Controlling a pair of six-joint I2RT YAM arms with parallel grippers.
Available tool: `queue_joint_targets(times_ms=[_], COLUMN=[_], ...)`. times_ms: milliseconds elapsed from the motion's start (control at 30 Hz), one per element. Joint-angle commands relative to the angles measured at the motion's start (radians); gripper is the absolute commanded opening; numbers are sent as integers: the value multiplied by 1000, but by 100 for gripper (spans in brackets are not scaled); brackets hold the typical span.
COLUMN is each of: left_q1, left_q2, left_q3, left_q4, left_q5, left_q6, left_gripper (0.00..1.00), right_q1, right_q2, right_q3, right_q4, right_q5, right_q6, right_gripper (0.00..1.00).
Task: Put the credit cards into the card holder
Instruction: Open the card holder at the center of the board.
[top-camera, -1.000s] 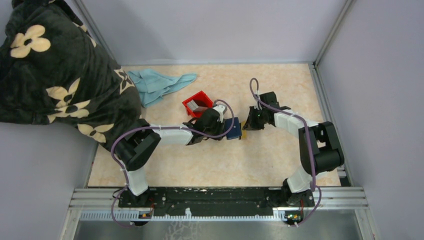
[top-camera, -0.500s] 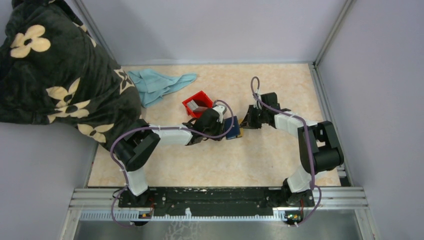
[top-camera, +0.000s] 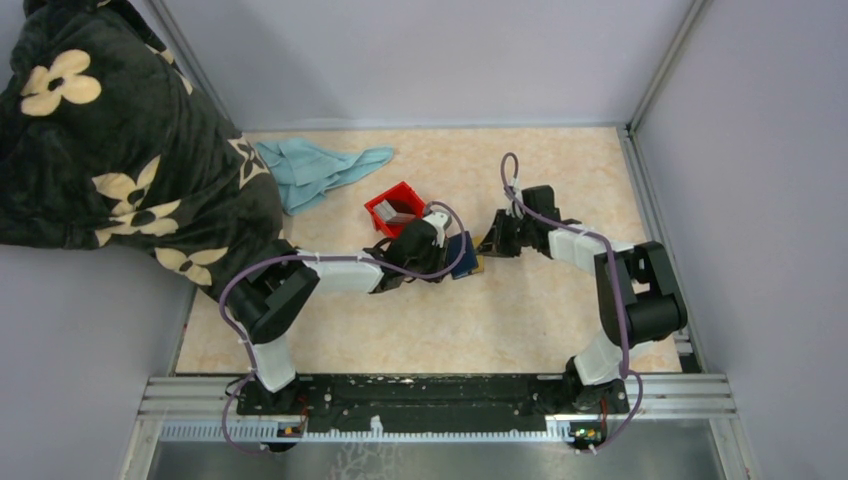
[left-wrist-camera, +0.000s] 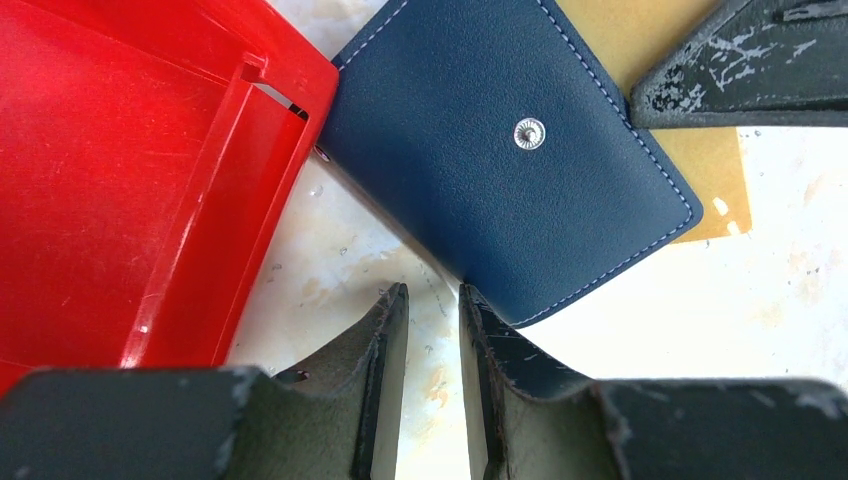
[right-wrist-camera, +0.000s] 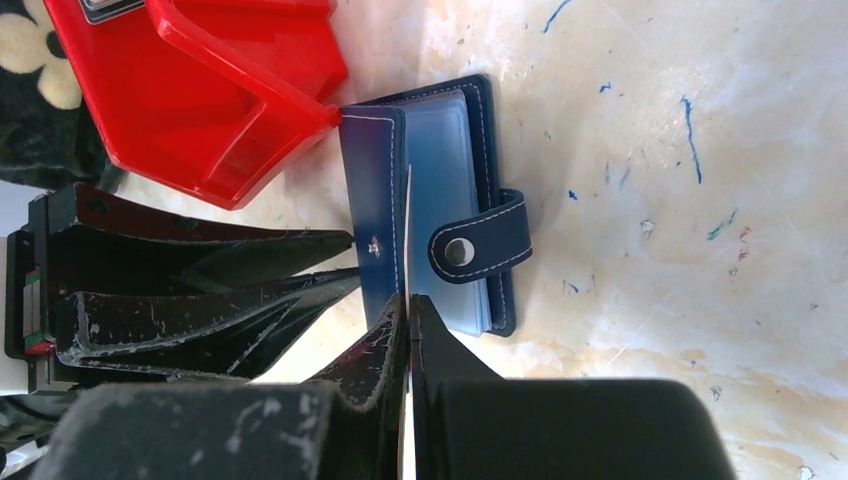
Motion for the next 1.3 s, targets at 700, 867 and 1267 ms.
queue_joint_targets(times_ms=[700,867,1267], left_q1=[-122,-122,-124], left_q2=[155,114,30], left_q3=[80,22,-132], left_q4=[-85,-68,-73], left_q5=[91,51,-22], left_q6=[41,7,-118], left_gripper=[34,35,35], right_q1=[79,125,276], right_q2=[-182,-207,-188], right_q3=[13,-15,-31], right_q4=[-133,-142,-137], right_q5=[107,148,284], right_q6=[-98,-110,-120], right_gripper=[0,0,0])
